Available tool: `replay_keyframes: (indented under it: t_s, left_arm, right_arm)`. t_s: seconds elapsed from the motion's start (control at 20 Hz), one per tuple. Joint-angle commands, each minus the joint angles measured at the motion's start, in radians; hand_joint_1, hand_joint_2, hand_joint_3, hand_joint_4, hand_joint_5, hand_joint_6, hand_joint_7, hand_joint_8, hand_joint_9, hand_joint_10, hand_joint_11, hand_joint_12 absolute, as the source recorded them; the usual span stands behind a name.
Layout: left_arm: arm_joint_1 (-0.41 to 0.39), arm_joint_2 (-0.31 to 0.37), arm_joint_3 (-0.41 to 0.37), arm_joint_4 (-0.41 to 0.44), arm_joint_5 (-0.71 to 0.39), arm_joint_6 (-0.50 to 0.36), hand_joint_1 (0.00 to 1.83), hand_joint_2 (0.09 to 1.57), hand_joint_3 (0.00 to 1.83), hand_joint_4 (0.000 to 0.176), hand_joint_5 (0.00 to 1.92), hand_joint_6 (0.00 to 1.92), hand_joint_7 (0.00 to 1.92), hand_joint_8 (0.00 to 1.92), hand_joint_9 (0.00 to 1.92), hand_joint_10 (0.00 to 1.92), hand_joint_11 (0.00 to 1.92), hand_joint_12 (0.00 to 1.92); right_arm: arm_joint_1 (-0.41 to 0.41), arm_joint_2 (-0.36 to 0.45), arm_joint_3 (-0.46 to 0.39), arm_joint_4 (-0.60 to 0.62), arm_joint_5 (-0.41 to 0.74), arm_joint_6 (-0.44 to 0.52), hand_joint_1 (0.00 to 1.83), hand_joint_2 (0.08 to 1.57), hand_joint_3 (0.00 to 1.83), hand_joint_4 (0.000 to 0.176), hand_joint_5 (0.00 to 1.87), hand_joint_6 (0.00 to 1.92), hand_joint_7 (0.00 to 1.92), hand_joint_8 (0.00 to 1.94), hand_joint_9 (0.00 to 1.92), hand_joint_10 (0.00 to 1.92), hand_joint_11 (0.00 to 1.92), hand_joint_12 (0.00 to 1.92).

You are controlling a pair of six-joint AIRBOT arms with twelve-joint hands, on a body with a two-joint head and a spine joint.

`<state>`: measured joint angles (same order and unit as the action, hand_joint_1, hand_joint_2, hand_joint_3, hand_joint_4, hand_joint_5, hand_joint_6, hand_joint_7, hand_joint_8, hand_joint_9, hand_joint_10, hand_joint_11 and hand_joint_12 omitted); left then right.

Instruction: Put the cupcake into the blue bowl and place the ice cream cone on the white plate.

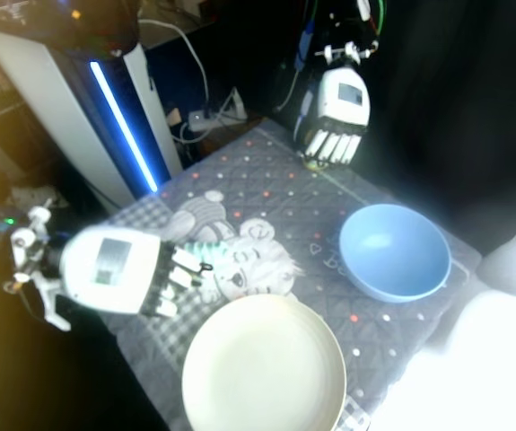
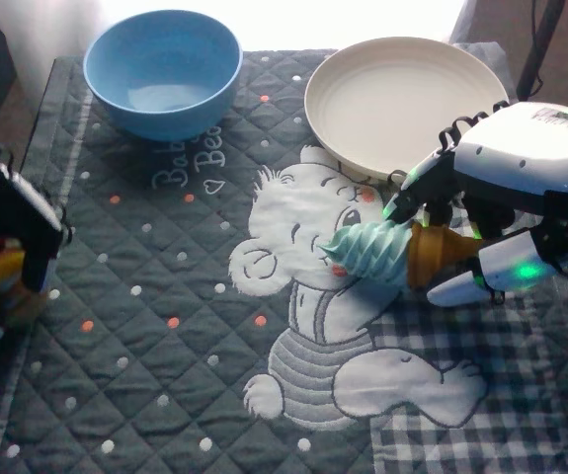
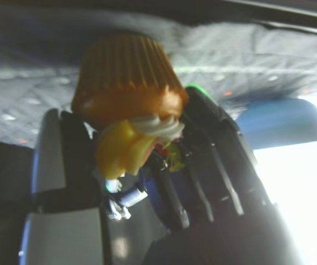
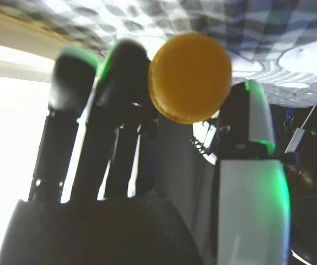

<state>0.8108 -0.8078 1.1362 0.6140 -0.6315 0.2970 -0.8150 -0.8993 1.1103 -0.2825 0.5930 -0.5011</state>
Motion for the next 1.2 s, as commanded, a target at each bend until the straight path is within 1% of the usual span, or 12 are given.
replay_keyframes:
  t_s: [0.0,0.15,0.25,0.35,0.45,0.6,0.7,0.8,0.85,0.95,1.0,1.15]
  left_arm:
    - [-0.022,-0.005,0.006,-0.049,-0.115,0.002,1.36,1.14,0.0,0.0,1.0,1.05,0.89,0.86,0.79,1.34,0.65,1.37]
    - [-0.055,-0.01,0.017,-0.074,-0.164,0.002,1.37,1.11,0.0,0.0,1.03,1.01,0.97,0.74,0.83,1.25,0.65,1.32]
    - [-0.084,-0.009,0.023,-0.088,-0.192,0.002,1.37,1.09,0.0,0.0,1.06,0.95,1.03,0.64,0.91,1.16,0.73,1.24]
    - [-0.122,-0.01,0.035,-0.093,-0.208,0.002,1.37,1.12,0.0,0.0,1.01,1.02,0.94,0.78,0.86,1.27,0.73,1.31]
    - [-0.164,-0.014,0.043,-0.093,-0.216,0.003,1.37,1.12,0.0,0.0,0.99,1.05,0.95,0.78,0.88,1.25,0.75,1.3]
    - [-0.253,-0.029,0.063,-0.074,-0.213,0.005,1.39,1.06,0.0,0.0,1.06,0.91,1.09,0.57,1.05,1.02,0.91,1.03]
    - [-0.356,-0.059,0.087,-0.013,-0.157,0.004,1.38,1.07,0.0,0.0,1.04,0.99,1.1,0.57,0.98,1.05,0.85,0.98]
    - [-0.465,-0.1,0.119,0.091,-0.081,-0.025,1.38,1.09,0.0,0.0,1.05,0.96,0.99,0.76,0.95,1.1,0.79,1.01]
    - [-0.533,-0.129,0.143,0.166,-0.039,-0.061,1.37,1.1,0.0,0.0,1.05,0.92,0.96,0.77,0.92,1.2,0.74,1.15]
    - [-0.613,-0.182,0.179,0.242,0.032,-0.093,1.37,1.11,0.0,0.0,1.03,1.0,0.95,0.86,0.87,1.17,0.57,1.1]
    - [-0.636,-0.205,0.198,0.255,0.058,-0.093,1.38,1.08,0.0,0.0,1.08,0.92,1.04,0.69,0.94,1.09,0.7,1.05]
    - [-0.685,-0.26,0.248,0.309,0.146,-0.091,1.38,1.07,0.0,0.0,1.09,0.89,1.03,0.63,1.01,1.03,0.86,1.04]
  right_arm:
    - [0.007,0.003,0.003,0.041,0.154,0.002,1.28,1.1,0.0,0.0,0.92,0.86,1.14,0.95,1.4,0.6,1.2,1.17]
    - [0.011,0.022,-0.009,0.07,0.21,-0.011,1.28,1.08,0.0,0.0,0.93,0.87,1.18,0.85,1.34,0.72,1.12,1.29]
    - [0.026,0.037,-0.017,0.085,0.24,-0.028,1.28,1.07,0.0,0.0,0.94,0.92,1.23,0.72,1.32,0.63,1.11,1.28]
    - [0.042,0.051,-0.026,0.111,0.272,-0.064,1.28,1.08,0.0,0.0,0.95,0.84,1.19,0.83,1.33,0.59,1.1,1.23]
    - [0.049,0.062,-0.029,0.135,0.301,-0.091,1.28,1.07,0.0,0.0,0.96,0.8,1.2,0.81,1.4,0.51,1.16,1.17]
    - [0.073,0.069,-0.024,0.17,0.313,-0.139,1.29,1.07,0.0,0.0,0.97,0.81,1.2,0.8,1.42,0.29,1.12,1.07]
    - [0.088,0.065,-0.009,0.192,0.313,-0.159,1.28,1.08,0.0,0.0,0.95,0.84,1.18,0.84,1.45,0.25,1.14,1.04]
    - [0.093,0.056,0.016,0.223,0.313,-0.173,1.27,1.09,0.0,0.0,0.92,0.94,1.17,0.81,1.45,0.19,1.15,0.98]
    - [0.096,0.05,0.031,0.239,0.313,-0.174,1.27,1.09,0.0,0.0,0.9,1.0,1.17,0.79,1.44,0.16,1.17,0.91]
    - [0.106,0.033,0.066,0.27,0.312,-0.174,1.28,1.09,0.0,0.0,0.91,0.95,1.19,0.79,1.45,0.12,1.18,0.83]
    - [0.122,0.022,0.084,0.278,0.298,-0.174,1.28,1.08,0.0,0.0,0.91,0.95,1.19,0.78,1.48,0.08,1.23,0.78]
    - [0.2,-0.025,0.137,0.279,0.215,-0.205,1.29,1.07,0.0,0.0,0.95,0.87,1.23,0.72,1.51,0.07,1.27,0.75]
